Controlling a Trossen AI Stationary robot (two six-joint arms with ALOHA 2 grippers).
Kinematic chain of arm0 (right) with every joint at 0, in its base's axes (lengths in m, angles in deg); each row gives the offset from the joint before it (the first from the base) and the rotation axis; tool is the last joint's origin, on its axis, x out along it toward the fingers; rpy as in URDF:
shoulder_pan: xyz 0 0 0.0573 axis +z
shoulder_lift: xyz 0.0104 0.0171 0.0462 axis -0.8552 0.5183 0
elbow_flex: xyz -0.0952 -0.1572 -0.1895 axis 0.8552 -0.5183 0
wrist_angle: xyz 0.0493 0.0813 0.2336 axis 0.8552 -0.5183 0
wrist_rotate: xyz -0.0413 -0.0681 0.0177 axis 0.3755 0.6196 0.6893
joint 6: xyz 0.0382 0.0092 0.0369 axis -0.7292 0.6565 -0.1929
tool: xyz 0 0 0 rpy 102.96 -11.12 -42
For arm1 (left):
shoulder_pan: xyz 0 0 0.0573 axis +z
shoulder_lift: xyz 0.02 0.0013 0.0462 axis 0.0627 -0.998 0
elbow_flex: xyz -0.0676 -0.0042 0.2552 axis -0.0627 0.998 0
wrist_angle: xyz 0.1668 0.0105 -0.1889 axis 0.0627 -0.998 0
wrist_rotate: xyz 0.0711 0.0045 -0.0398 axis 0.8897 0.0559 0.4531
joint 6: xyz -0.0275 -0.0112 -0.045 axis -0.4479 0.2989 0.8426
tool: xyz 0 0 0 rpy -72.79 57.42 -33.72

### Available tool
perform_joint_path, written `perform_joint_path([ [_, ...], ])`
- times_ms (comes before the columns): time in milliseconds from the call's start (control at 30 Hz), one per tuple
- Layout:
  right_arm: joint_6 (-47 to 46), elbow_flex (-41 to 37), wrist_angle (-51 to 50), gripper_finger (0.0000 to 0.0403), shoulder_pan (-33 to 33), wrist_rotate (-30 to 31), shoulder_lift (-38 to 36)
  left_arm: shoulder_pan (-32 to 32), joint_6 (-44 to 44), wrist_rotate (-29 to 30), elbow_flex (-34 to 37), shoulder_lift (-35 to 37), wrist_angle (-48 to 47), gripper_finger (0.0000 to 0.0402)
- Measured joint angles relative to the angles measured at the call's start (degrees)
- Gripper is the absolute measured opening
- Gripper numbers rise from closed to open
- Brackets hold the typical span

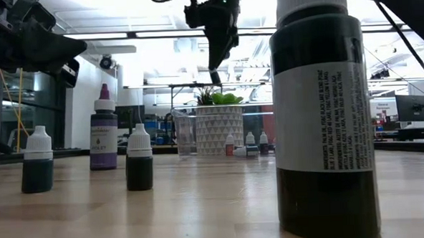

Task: Pick & Place food coloring
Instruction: Put the small black food coloring bottle into the bin

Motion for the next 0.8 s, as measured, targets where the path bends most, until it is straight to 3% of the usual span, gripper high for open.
perform_joint_path([
  [200, 2.64, 0.00, -1.04, 0.0046, -2.81, -8.37, 0.00, 0.00, 0.00, -0.01, -0.01, -0.02, 0.00, 0.0000],
  [400, 3.80, -3.53, -1.70, 0.0046, -5.19, -12.10, -0.54, -0.01, 0.00, -0.01, 0.00, 0.00, 0.00, 0.0000],
  [533, 1.36, -14.17, 5.36, 0.0046, -6.75, -10.67, -3.86, -0.02, 0.00, -0.01, 0.01, -0.02, 0.00, 0.0000],
  [800, -10.52, -41.61, 28.41, 0.0046, -7.52, -5.48, -17.67, -0.02, 0.00, -0.01, 0.00, 0.00, 0.00, 0.0000],
])
